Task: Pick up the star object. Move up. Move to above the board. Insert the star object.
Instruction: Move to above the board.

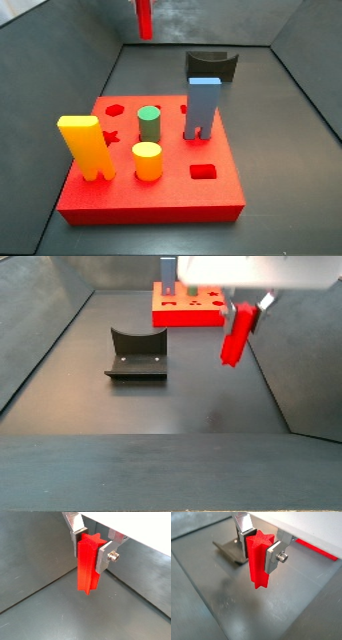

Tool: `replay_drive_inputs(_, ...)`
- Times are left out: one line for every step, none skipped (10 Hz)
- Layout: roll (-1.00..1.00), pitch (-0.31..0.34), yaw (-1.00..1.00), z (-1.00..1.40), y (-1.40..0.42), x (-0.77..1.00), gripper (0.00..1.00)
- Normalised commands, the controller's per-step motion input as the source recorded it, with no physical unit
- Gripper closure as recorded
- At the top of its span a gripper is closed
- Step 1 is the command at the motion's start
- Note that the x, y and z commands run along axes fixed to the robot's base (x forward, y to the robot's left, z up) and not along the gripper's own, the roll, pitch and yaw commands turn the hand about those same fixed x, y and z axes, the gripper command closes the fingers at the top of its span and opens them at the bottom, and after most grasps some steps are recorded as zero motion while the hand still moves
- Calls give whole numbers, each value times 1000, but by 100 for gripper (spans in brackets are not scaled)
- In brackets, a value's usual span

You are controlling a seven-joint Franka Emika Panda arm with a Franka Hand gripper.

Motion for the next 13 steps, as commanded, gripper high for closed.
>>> replay_drive_inputs(-156,-32,-178,1000,-44,127,100)
replay_drive_inputs(-144,10,-125,1000,-39,121,100)
replay_drive_inputs(-126,42,-86,1000,-35,116,100)
replay_drive_inputs(-100,67,-59,1000,-29,111,100)
replay_drive_inputs(-80,76,-49,1000,-25,106,100)
replay_drive_inputs(-61,79,-43,1000,-22,100,100)
replay_drive_inputs(-38,83,-35,1000,-18,88,100)
replay_drive_inputs(-22,84,-27,987,-12,76,100)
replay_drive_inputs(-4,87,-18,752,-6,43,100)
replay_drive_inputs(10,87,-13,583,-2,27,100)
replay_drive_inputs(27,87,-7,359,1,15,100)
replay_drive_inputs(35,87,-5,249,0,10,100)
replay_drive_inputs(177,455,-207,93,-1000,163,100)
